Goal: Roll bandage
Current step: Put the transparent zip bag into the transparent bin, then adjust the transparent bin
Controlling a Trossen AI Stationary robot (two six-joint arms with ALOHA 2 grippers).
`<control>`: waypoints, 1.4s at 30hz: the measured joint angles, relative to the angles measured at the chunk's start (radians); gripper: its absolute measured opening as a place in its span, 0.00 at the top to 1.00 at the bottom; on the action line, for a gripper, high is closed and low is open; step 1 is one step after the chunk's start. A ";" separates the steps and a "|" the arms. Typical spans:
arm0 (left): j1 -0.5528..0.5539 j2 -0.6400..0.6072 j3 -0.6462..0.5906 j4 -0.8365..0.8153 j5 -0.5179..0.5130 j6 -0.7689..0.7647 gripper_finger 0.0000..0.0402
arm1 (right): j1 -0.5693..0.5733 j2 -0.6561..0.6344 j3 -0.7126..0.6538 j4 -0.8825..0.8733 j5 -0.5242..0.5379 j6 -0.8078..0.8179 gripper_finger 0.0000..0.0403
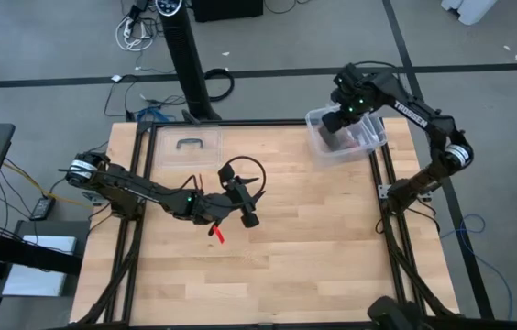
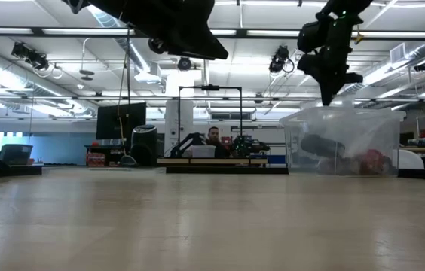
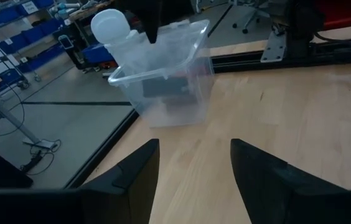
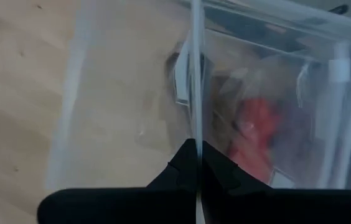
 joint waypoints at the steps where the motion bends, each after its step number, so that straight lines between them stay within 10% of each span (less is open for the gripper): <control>1: 0.000 0.000 0.000 -0.008 0.000 -0.006 0.49 | 0.000 0.016 0.000 0.003 0.000 0.000 1.00; 15: 0.002 0.000 -0.001 -0.098 -0.049 -0.089 0.52 | 0.078 0.079 0.000 0.059 0.111 -0.183 0.80; 22: 0.016 0.000 -0.008 -0.163 -0.071 -0.133 0.81 | 0.102 -0.011 0.000 0.079 0.197 -0.293 0.67; 31: 0.037 0.000 -0.014 -0.301 0.047 -0.216 0.99 | 0.174 -0.127 0.000 0.001 0.066 -0.315 0.97; 42: 0.033 -0.124 -0.228 0.004 0.249 -0.218 0.99 | 0.270 -0.084 -0.036 -0.029 -0.004 -0.292 0.99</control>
